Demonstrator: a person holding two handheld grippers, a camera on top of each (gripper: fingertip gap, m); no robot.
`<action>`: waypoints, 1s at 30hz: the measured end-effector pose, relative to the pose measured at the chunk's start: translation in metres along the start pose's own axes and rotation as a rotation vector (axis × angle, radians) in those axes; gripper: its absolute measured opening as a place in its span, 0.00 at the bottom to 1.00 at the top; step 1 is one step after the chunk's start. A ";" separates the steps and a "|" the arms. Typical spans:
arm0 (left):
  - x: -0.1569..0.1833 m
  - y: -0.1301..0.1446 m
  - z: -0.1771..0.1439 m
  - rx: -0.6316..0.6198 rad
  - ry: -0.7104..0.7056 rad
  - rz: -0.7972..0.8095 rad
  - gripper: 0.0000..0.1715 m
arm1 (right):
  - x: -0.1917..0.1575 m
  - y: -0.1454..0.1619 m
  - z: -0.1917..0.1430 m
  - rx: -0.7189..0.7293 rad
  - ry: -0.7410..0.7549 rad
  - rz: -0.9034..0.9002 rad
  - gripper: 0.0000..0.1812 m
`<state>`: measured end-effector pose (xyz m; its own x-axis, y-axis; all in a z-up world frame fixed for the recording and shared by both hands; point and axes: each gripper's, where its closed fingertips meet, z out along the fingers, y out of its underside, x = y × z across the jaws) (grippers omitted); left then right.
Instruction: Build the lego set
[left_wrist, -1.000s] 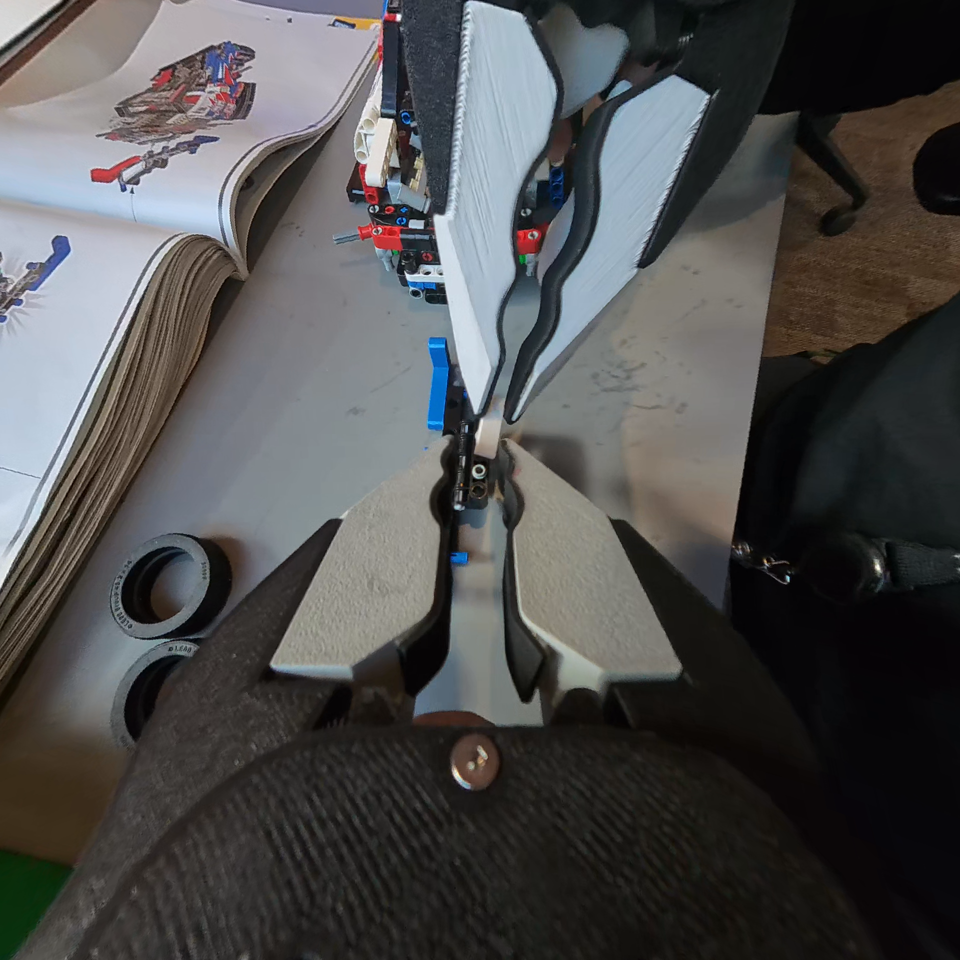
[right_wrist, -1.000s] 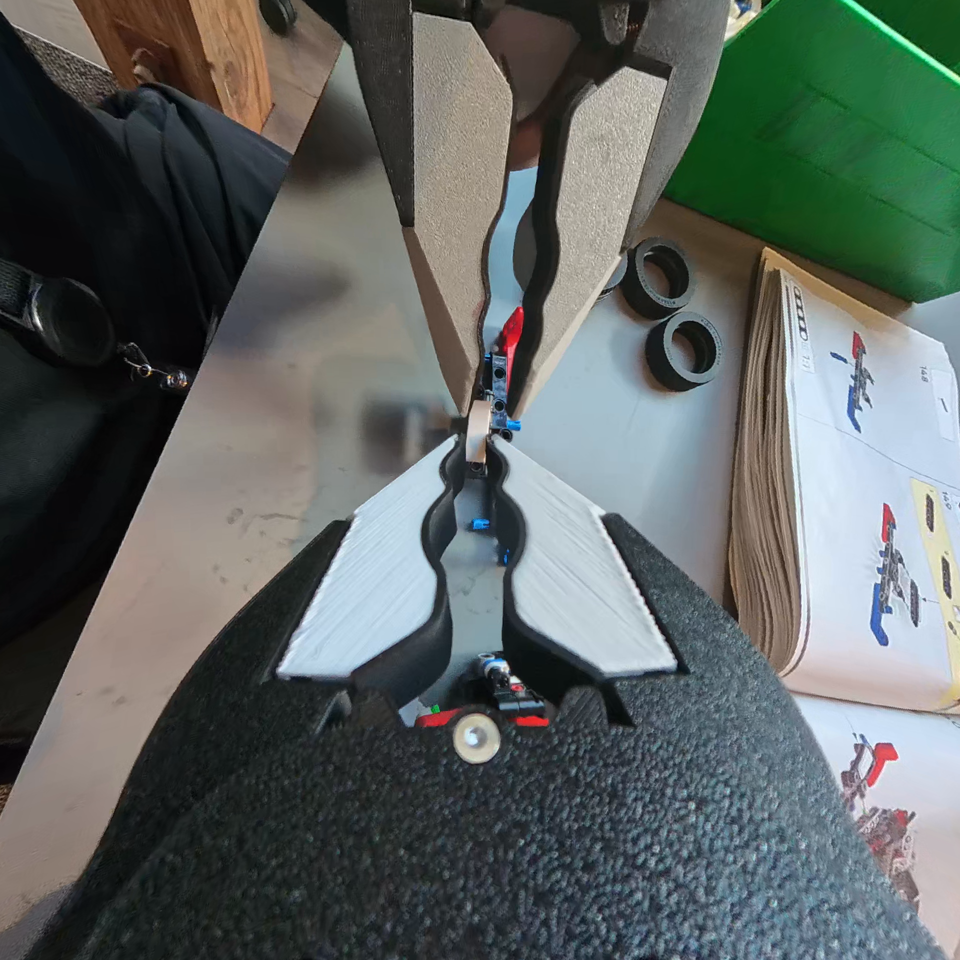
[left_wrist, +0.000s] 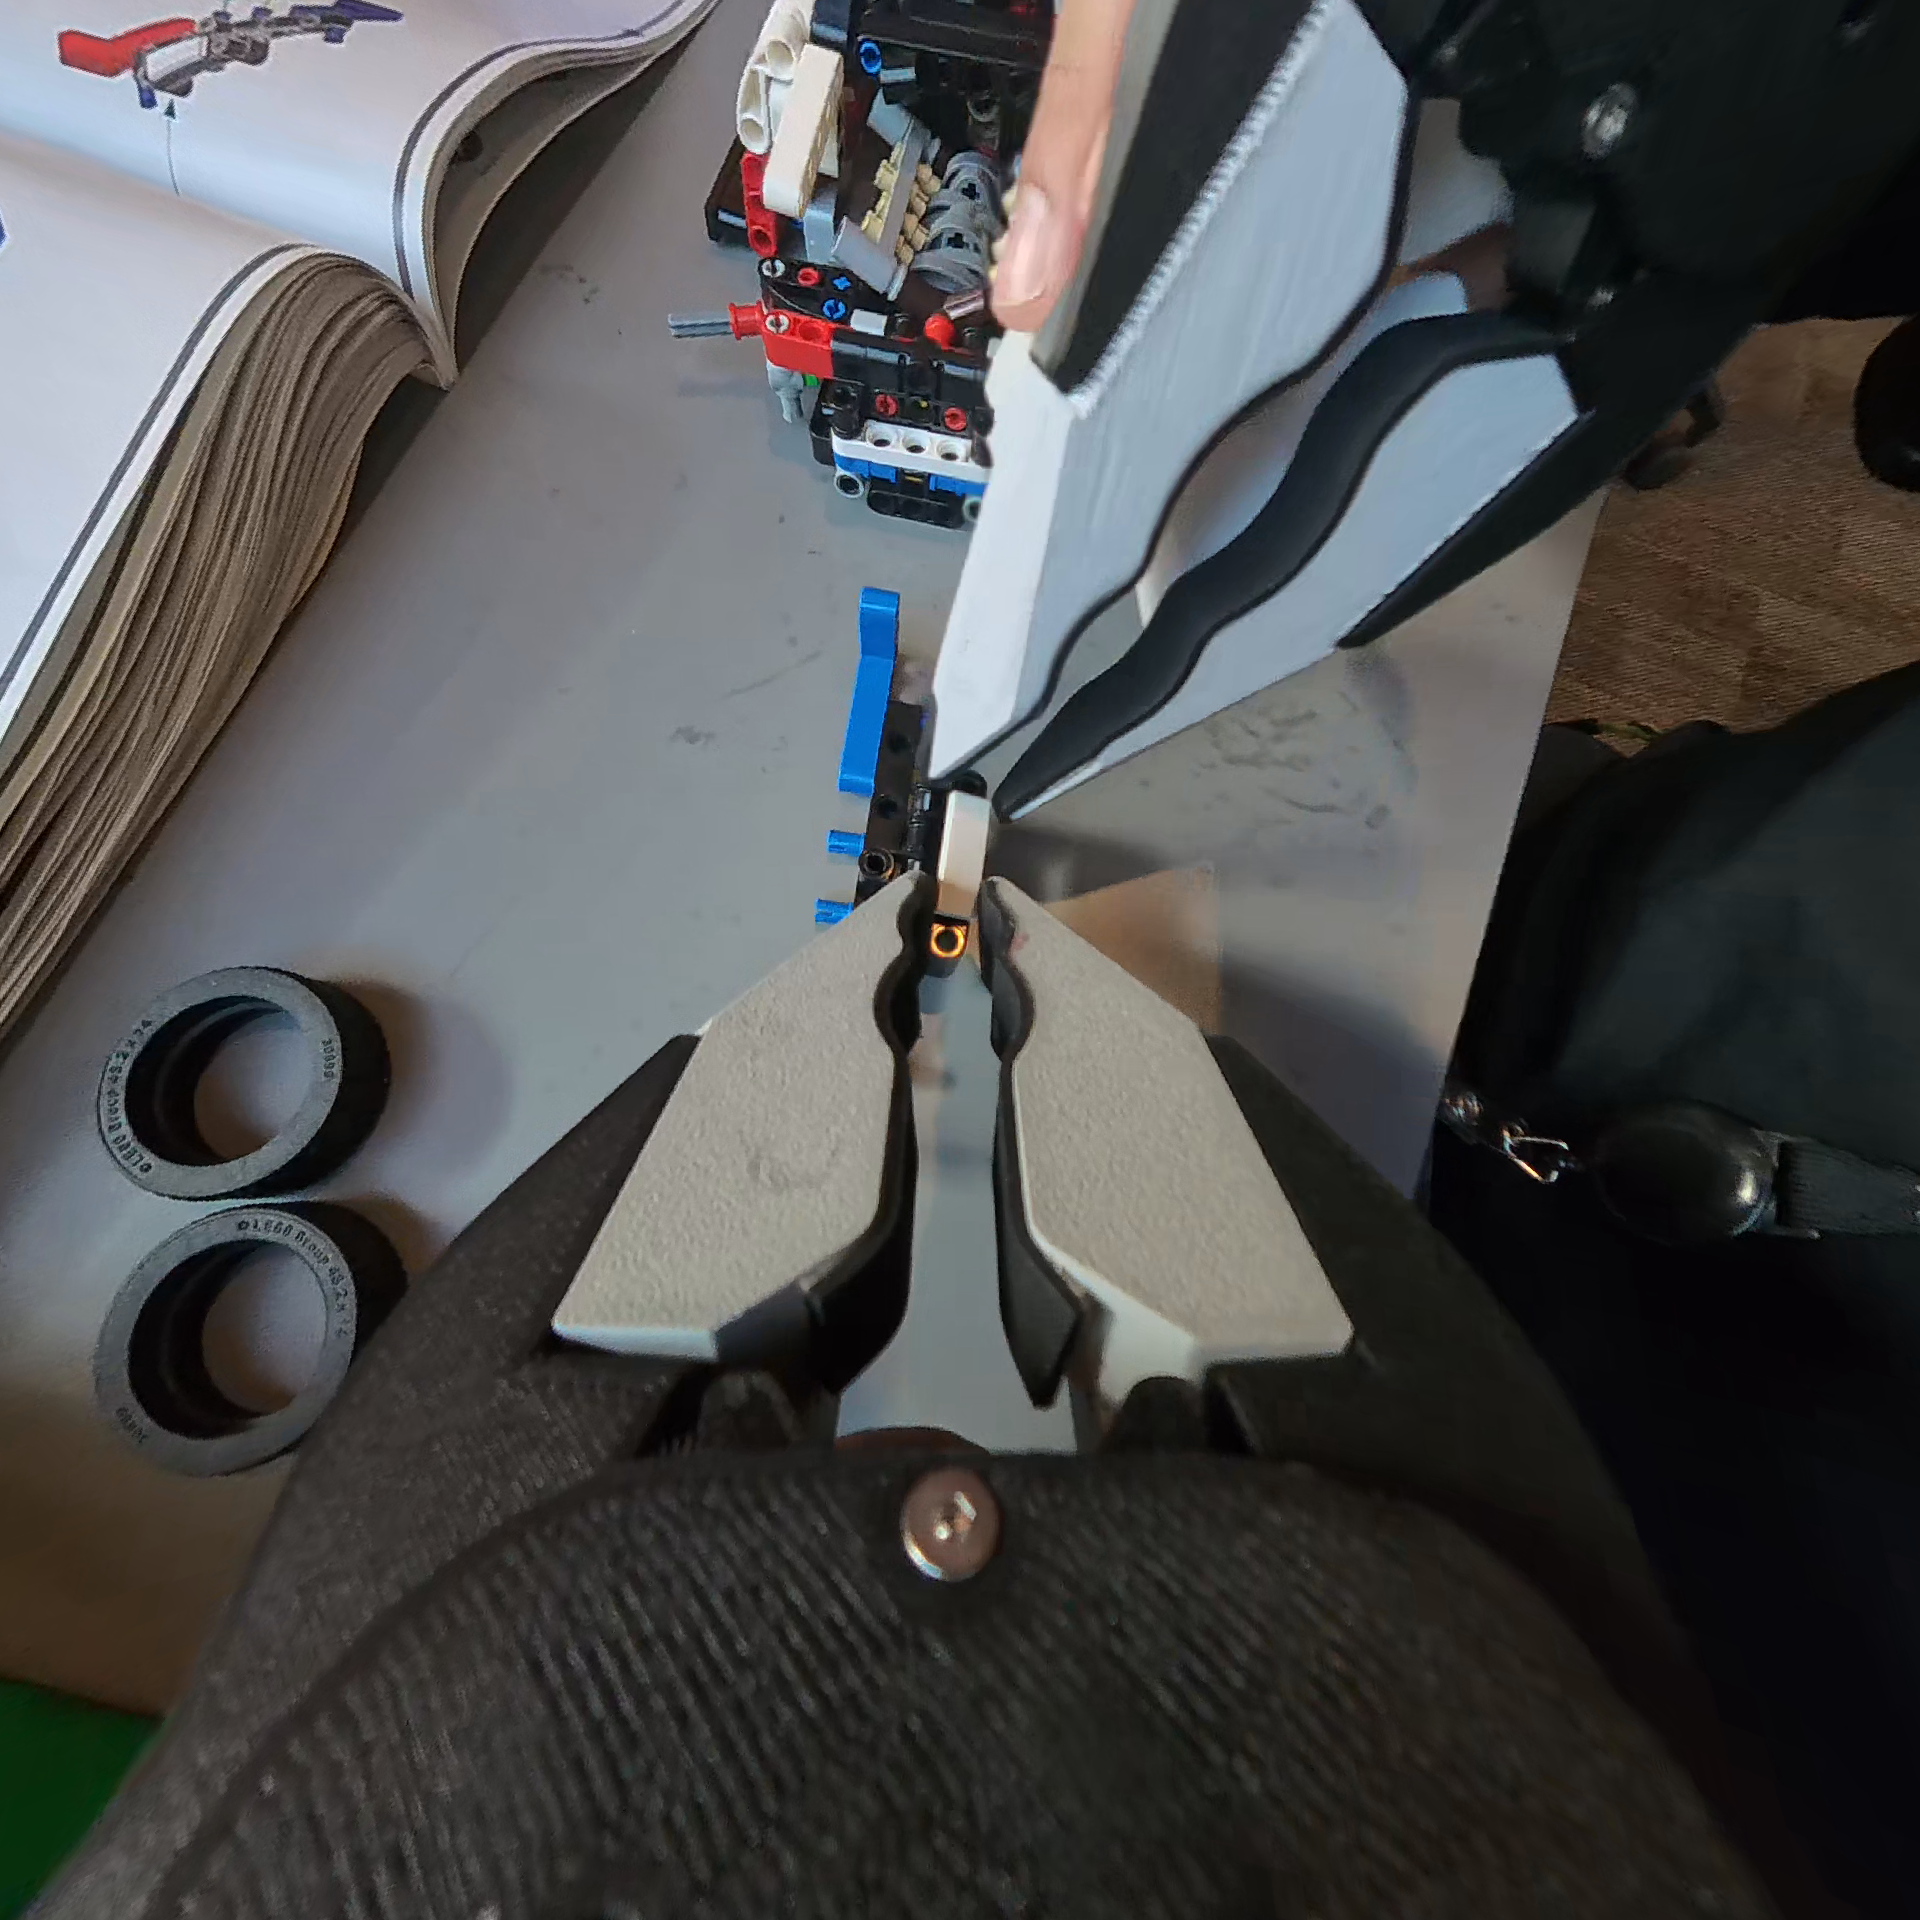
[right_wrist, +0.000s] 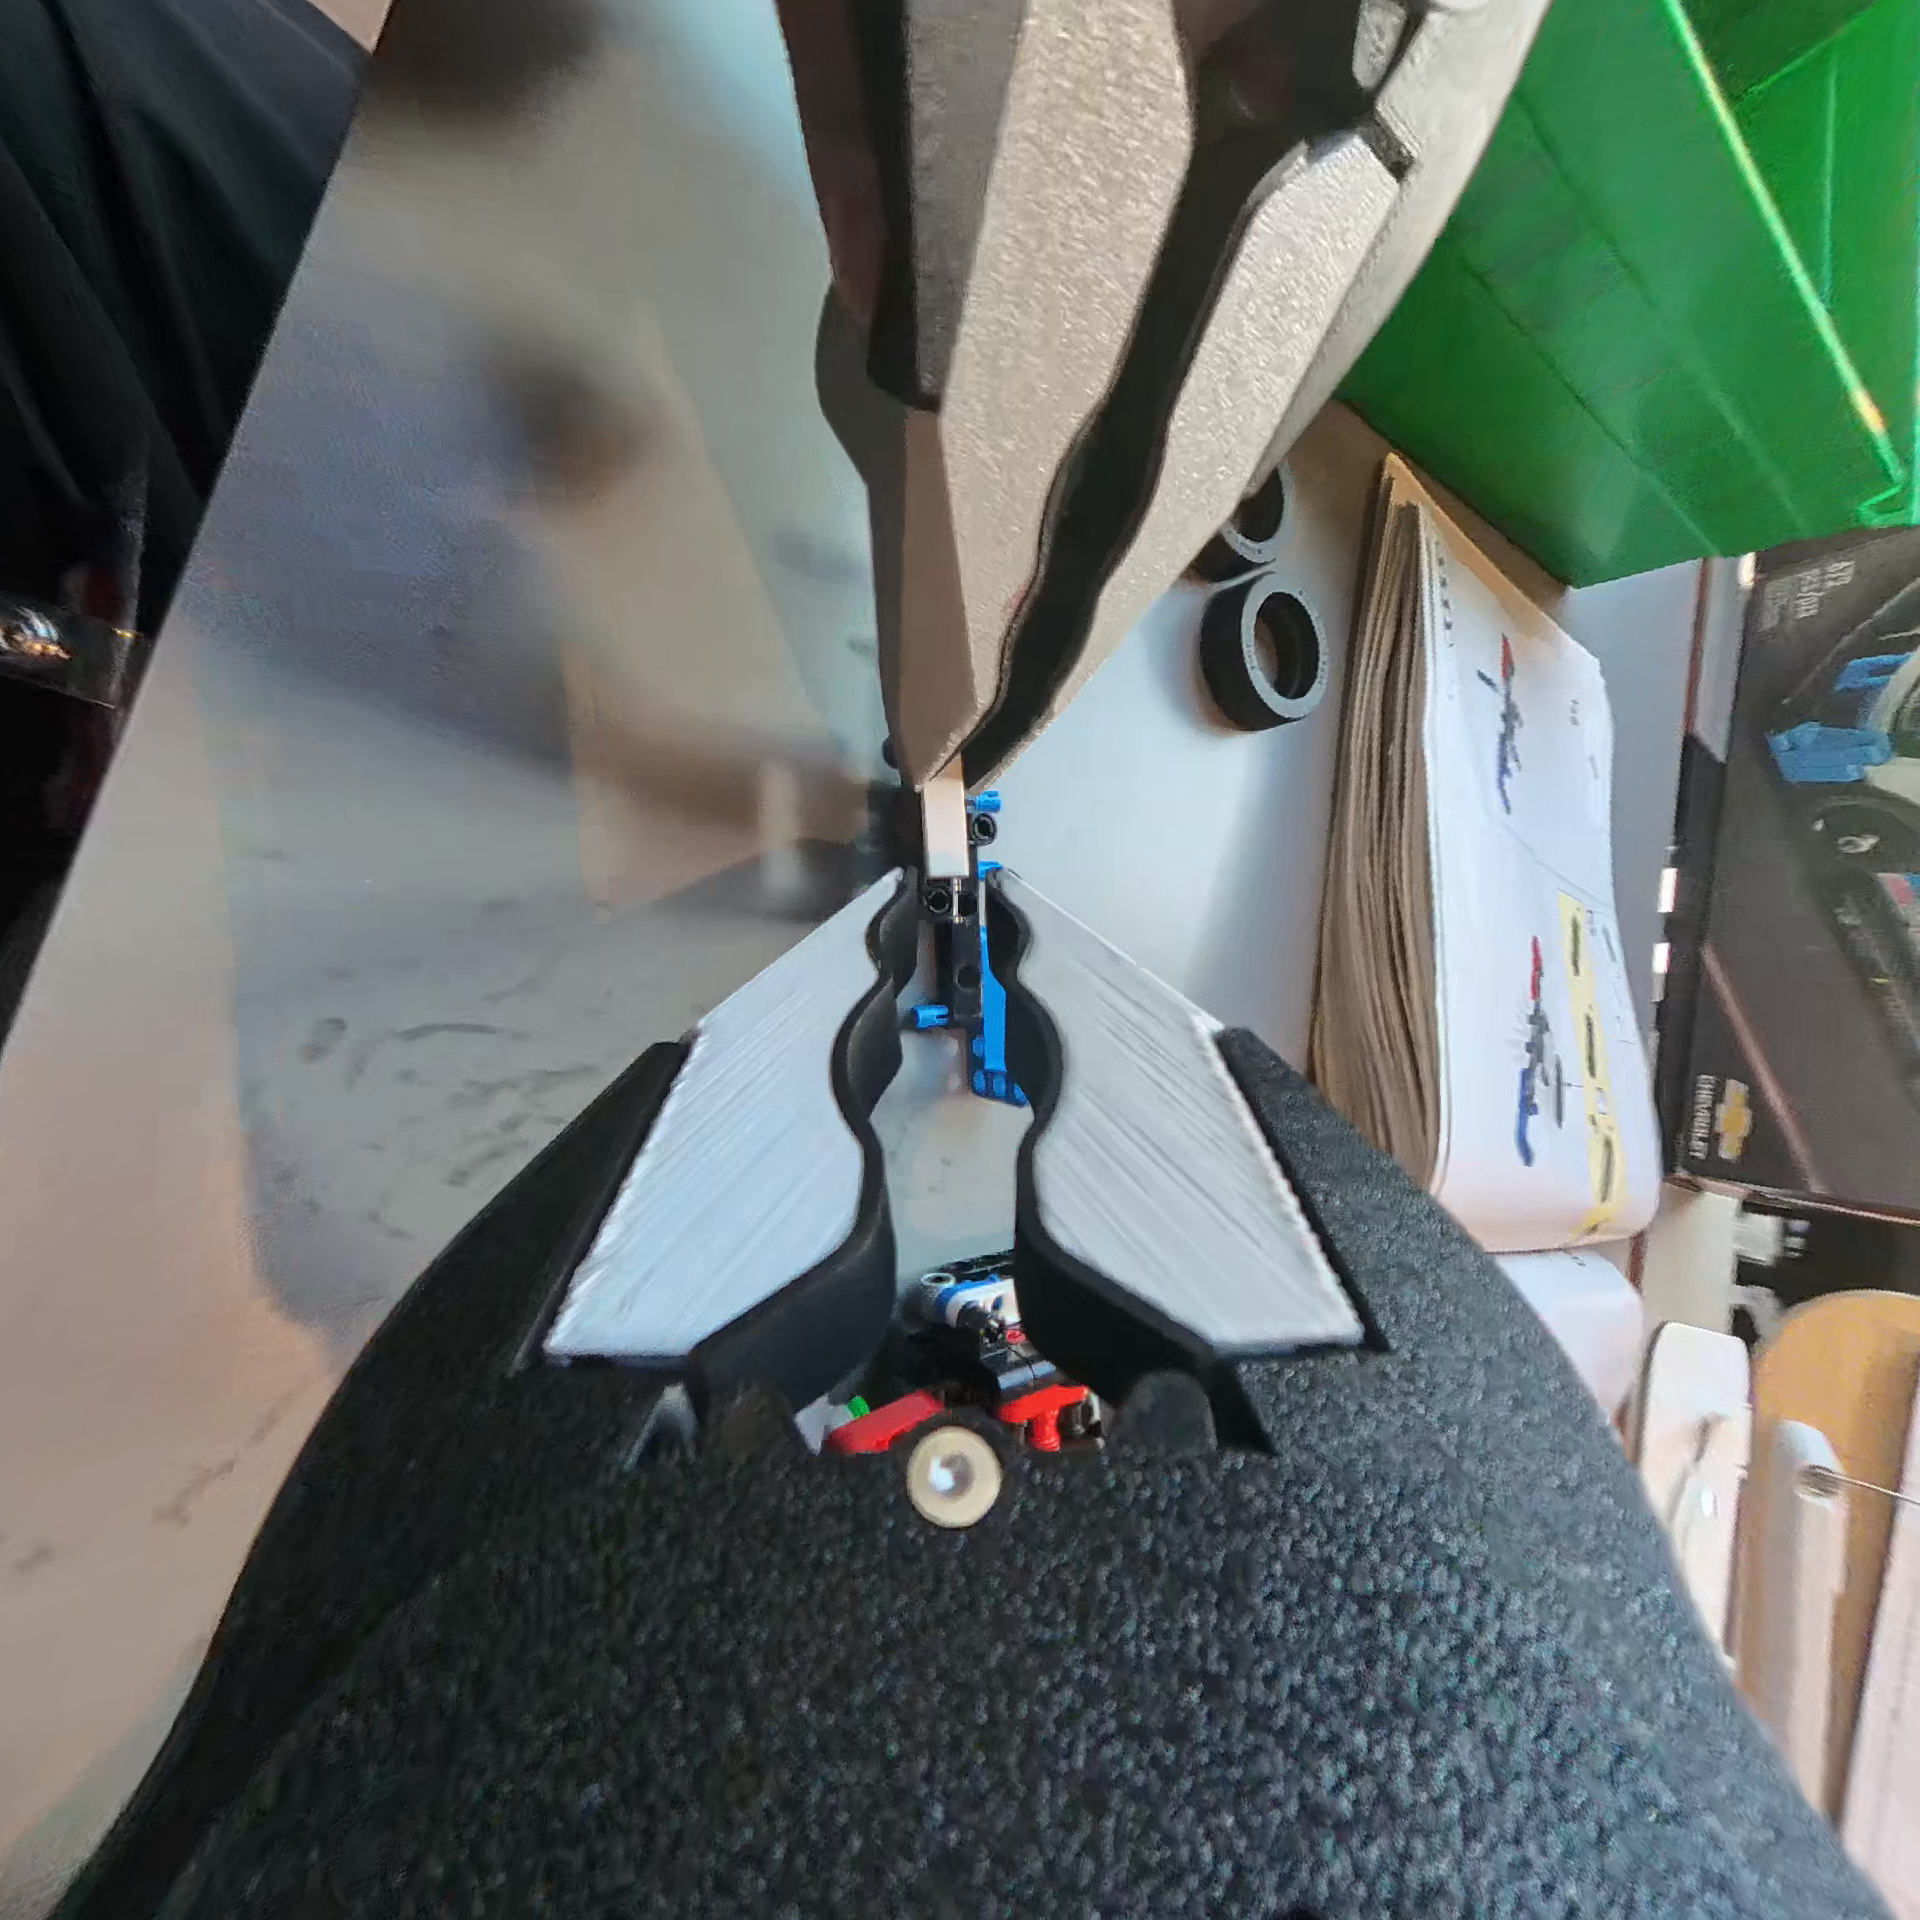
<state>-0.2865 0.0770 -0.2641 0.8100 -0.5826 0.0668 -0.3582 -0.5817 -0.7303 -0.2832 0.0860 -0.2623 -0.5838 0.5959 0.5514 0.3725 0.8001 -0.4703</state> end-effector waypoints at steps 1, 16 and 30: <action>0.000 0.000 0.000 0.000 0.006 -0.006 0.03 | -0.001 -0.001 0.001 -0.002 0.019 -0.018 0.07; -0.003 0.002 0.003 0.005 0.030 -0.019 0.04 | -0.001 0.001 0.003 -0.034 0.067 -0.050 0.05; -0.002 0.002 0.003 0.020 0.108 -0.107 0.04 | 0.000 -0.006 0.006 -0.062 0.173 -0.287 0.05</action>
<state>-0.2873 0.0790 -0.2681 0.7882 -0.5761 0.2166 -0.2625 -0.6329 -0.7284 -0.2899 0.0806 -0.2636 -0.5421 0.3445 0.7665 0.2568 0.9364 -0.2392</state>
